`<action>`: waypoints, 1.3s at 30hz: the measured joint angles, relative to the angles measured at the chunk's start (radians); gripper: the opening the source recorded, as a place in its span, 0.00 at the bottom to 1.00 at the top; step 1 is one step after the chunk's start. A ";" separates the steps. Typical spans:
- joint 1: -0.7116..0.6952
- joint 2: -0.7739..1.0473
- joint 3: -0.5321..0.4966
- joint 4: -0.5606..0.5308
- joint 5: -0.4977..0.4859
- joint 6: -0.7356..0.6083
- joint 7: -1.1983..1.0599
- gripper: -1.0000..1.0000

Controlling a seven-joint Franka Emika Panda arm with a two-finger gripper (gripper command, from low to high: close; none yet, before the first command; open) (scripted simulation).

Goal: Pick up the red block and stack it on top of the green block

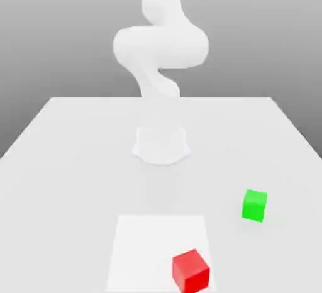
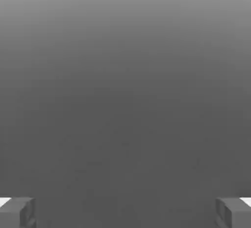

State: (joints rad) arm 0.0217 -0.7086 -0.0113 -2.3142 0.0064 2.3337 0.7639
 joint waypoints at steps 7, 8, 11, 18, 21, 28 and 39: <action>0.057 0.260 -0.027 -0.040 0.021 0.096 -0.105 0.50; 0.063 0.296 -0.029 -0.046 0.024 0.109 -0.120 0.50; 0.080 0.405 -0.034 -0.063 0.034 0.149 -0.164 0.50; 0.109 0.659 -0.030 -0.103 0.045 0.243 -0.260 0.50; 0.117 0.767 -0.025 -0.120 0.038 0.284 -0.292 0.50; 0.120 1.019 -0.017 -0.130 0.017 0.423 -0.332 0.50; 0.120 1.042 -0.016 -0.127 0.018 0.440 -0.334 0.00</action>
State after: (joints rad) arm 0.1420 0.3334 -0.0276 -2.4413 0.0240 2.7739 0.4302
